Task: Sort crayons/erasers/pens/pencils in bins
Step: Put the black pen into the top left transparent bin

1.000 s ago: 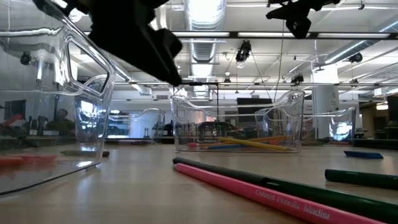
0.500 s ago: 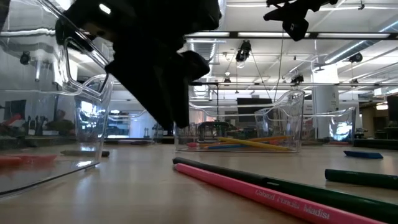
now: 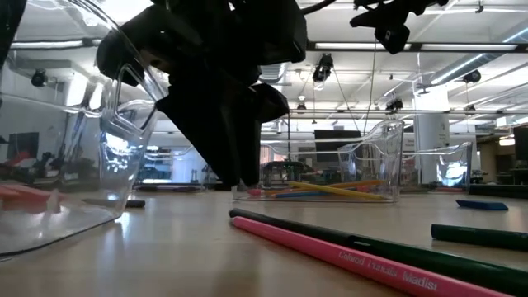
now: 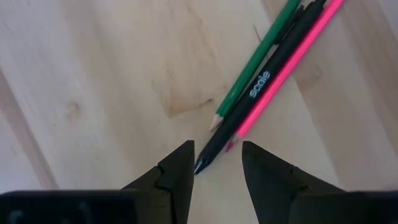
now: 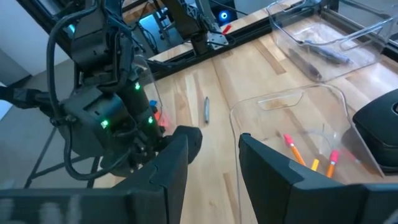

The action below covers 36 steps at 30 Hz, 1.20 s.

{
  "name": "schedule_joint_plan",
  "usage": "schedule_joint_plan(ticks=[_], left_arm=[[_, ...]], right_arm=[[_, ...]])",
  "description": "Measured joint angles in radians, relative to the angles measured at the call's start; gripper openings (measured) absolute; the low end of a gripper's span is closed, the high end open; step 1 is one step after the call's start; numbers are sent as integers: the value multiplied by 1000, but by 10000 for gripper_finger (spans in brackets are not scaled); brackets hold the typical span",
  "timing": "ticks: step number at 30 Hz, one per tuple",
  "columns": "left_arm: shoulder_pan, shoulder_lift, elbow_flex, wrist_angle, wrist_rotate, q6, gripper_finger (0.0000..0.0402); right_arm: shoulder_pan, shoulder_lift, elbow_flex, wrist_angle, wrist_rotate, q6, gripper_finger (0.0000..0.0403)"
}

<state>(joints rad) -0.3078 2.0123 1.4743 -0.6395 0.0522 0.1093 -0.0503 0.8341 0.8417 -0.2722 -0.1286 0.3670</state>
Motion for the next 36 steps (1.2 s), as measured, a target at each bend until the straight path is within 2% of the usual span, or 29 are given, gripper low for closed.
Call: schedule_joint_plan(ticks=[9, 15, 20, 26, 36], left_arm=[[-1, -66, 17, -67, -9, 0, 120], [-1, -101, 19, 10, -12, -11, 120], [1, -46, 19, 54, -9, 33, 120], [16, -3, 16, 54, 64, 21, 120], [15, -7, 27, 22, 49, 31, 120]], right_arm=[[1, 0, 0, -3, -1, 0, 134], [0, 0, 0, -6, 0, -1, 134], [0, 8, 0, -3, 0, -2, 134], [0, 19, 0, -7, 0, -4, 134], [0, 26, 0, -7, 0, -4, 134]])
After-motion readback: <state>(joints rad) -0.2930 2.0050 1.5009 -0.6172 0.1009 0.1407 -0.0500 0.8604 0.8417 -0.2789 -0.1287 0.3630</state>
